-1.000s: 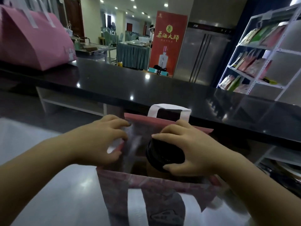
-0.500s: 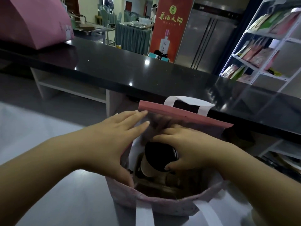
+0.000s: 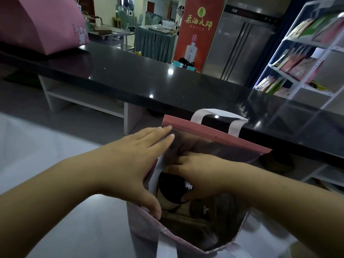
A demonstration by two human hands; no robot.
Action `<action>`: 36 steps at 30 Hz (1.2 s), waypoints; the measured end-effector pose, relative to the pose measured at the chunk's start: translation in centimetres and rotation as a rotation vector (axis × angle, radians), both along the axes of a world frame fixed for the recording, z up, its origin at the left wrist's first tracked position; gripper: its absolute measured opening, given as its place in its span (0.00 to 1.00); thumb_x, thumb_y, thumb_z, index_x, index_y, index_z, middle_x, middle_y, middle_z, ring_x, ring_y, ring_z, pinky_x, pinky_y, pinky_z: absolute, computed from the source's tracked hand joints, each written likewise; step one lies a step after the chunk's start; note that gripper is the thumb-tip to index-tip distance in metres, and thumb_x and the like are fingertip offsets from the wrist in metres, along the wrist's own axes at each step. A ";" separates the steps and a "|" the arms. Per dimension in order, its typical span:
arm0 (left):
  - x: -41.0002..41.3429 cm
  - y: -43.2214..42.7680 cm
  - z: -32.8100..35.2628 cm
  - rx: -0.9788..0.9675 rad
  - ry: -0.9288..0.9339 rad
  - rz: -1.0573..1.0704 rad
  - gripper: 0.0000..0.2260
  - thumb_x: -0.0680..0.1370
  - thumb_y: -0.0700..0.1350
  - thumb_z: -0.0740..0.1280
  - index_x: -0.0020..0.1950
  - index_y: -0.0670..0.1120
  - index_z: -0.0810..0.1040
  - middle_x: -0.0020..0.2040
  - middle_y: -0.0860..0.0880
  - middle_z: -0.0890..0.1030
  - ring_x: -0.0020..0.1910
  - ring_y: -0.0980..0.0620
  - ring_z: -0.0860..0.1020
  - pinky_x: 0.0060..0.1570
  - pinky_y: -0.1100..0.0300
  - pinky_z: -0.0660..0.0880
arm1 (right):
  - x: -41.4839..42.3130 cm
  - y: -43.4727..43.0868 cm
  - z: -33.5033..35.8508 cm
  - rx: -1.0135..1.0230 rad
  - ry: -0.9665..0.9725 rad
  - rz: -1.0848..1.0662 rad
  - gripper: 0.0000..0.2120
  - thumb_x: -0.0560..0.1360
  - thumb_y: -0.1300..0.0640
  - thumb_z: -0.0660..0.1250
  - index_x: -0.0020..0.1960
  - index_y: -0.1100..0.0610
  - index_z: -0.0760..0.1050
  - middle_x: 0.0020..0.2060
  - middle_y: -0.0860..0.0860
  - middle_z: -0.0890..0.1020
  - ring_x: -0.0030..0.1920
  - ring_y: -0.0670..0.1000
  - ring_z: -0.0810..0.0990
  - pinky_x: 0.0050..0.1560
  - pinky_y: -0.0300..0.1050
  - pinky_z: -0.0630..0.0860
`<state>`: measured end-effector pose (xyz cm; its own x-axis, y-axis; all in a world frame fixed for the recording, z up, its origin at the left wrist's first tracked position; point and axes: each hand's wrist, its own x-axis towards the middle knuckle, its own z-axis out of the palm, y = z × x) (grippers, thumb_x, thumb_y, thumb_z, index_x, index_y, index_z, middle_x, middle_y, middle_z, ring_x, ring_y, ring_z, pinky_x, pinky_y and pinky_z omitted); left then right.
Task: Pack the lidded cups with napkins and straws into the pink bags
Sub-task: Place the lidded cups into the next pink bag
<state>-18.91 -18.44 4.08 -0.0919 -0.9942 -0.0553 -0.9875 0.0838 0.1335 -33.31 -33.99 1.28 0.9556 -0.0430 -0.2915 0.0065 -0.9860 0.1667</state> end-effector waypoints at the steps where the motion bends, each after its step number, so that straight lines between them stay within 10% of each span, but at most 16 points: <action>1: 0.1 0.0 0.0 -0.004 0.008 0.003 0.56 0.54 0.78 0.61 0.62 0.62 0.23 0.62 0.69 0.22 0.58 0.72 0.22 0.56 0.74 0.31 | 0.1 0.0 -0.1 -0.010 0.020 0.002 0.34 0.69 0.43 0.71 0.71 0.51 0.64 0.61 0.53 0.74 0.58 0.55 0.72 0.58 0.50 0.72; 15: 0.7 -0.2 -0.4 -0.064 0.109 0.062 0.50 0.55 0.79 0.58 0.58 0.70 0.22 0.54 0.78 0.24 0.55 0.80 0.27 0.54 0.76 0.39 | 0.8 -0.2 -0.9 0.036 0.112 -0.034 0.37 0.71 0.49 0.71 0.74 0.48 0.58 0.74 0.50 0.61 0.69 0.55 0.65 0.64 0.48 0.68; 20: 1.3 -0.2 -0.5 -0.231 0.067 0.111 0.47 0.58 0.77 0.52 0.74 0.60 0.48 0.72 0.68 0.48 0.63 0.71 0.49 0.56 0.76 0.48 | -1.2 0.3 3.1 0.102 -0.090 -0.033 0.25 0.72 0.51 0.69 0.68 0.47 0.69 0.61 0.47 0.76 0.59 0.51 0.74 0.52 0.45 0.72; 25: 0.1 -0.2 2.2 -0.391 -0.039 0.037 0.30 0.67 0.70 0.54 0.60 0.54 0.76 0.56 0.56 0.79 0.52 0.59 0.76 0.50 0.64 0.71 | -5.0 0.6 8.4 0.110 -0.325 -0.083 0.18 0.74 0.48 0.67 0.64 0.46 0.73 0.58 0.44 0.78 0.54 0.45 0.76 0.53 0.44 0.75; 36: -10.3 -5.2 8.2 -0.421 -0.064 -0.269 0.21 0.70 0.64 0.57 0.52 0.55 0.79 0.45 0.57 0.81 0.38 0.58 0.77 0.35 0.60 0.76 | -18.5 -2.0 10.6 0.150 -0.664 -0.407 0.16 0.73 0.46 0.68 0.59 0.48 0.76 0.48 0.43 0.81 0.47 0.42 0.78 0.48 0.40 0.77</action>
<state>-29.20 -23.68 12.30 -0.3575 -0.8732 0.3312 -0.9286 0.3701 -0.0267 -51.76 -35.98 11.84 0.8492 -0.4319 0.3039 -0.4137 -0.9017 -0.1255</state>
